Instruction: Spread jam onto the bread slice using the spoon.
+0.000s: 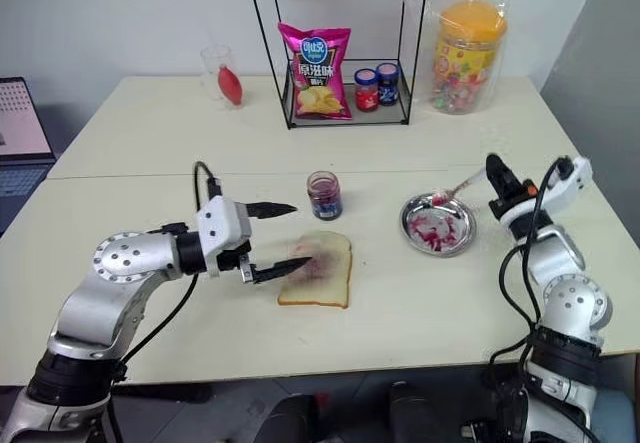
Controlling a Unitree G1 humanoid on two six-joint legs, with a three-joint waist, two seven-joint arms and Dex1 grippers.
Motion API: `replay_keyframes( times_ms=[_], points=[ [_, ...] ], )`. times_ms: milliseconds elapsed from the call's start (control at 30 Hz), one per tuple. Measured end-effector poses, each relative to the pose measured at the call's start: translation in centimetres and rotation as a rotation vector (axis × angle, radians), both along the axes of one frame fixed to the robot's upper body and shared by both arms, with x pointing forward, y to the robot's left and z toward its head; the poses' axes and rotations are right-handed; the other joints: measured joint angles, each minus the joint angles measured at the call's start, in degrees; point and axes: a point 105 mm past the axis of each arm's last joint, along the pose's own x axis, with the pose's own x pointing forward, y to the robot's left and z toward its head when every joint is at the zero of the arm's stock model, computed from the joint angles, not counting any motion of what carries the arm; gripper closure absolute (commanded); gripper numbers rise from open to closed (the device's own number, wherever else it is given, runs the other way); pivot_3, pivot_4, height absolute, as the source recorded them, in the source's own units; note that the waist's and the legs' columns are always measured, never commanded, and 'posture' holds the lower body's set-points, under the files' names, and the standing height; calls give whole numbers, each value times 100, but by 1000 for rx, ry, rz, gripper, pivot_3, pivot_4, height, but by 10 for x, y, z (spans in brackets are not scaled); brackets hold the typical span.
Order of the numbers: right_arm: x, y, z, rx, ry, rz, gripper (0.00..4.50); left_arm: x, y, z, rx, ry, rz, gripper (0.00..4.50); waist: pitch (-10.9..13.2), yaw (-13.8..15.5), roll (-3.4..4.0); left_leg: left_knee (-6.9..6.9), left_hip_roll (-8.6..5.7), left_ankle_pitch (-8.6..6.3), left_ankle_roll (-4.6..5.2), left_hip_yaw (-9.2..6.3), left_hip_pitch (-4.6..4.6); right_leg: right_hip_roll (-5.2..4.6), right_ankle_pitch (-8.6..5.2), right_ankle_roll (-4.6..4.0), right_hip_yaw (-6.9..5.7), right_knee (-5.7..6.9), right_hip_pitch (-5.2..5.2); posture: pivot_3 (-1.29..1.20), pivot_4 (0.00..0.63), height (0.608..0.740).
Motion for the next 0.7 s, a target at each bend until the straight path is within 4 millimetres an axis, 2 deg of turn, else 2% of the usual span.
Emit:
replay_keyframes(
  times_ms=[33, 67, 167, 267, 333, 433, 533, 700],
  points=[
    [0, 9, 17, -17, -52, 25, 4467, 1, 5, 1, -18, 0, 38, 0, 0, 8, -1, 0, 0, 0, 0, -5, -1, 0, -1, -1, -5, 0, 0, 0, 150, 740],
    [0, 15, 24, -27, -69, 39, 4467, 1, 8, 1, -30, 1, 55, 0, 0, 4, -1, 0, 1, 0, 0, -5, -1, 2, -1, -1, -4, 0, 0, 0, 150, 740],
    [8, 61, 65, -114, -181, 151, 4467, -4, 22, -4, -92, 25, 147, 0, 4, -57, 5, -2, 3, 0, 0, -1, -7, 1, 0, -2, -2, 1, -9, 0, 150, 740],
    [16, 109, 87, -221, -267, 254, 4467, -6, 25, -3, -155, 34, 188, 0, 2, -79, 2, -5, 4, 0, 0, -5, -8, 3, -2, -4, -7, 1, -9, 0, 150, 740],
    [22, 132, 85, -263, -280, 301, 4467, -6, 26, 0, -195, 29, 213, 0, 0, -54, -1, -4, 4, 0, 0, -9, -13, 3, -2, -4, -11, -1, -9, 0, 150, 740],
    [37, 152, 59, -365, -250, 331, 4467, -3, 33, 2, -256, 19, 278, 0, 0, 7, -3, -1, -2, 0, 0, -8, -22, -3, 2, -1, -11, -10, -12, 0, 150, 740],
    [45, 163, 40, -429, -231, 352, 4467, -2, 38, 2, -274, 18, 320, 0, 1, 28, -3, 1, -2, 0, -1, -9, -31, -3, 9, -9, -12, -10, -22, 0, 150, 740],
    [52, 171, 26, -493, -253, 368, 4467, -2, 41, -1, -290, 38, 341, 0, 1, 42, -3, -1, -1, 0, -1, -11, -33, -3, 11, -13, -14, -5, -27, 0, 150, 740]
  ],
)
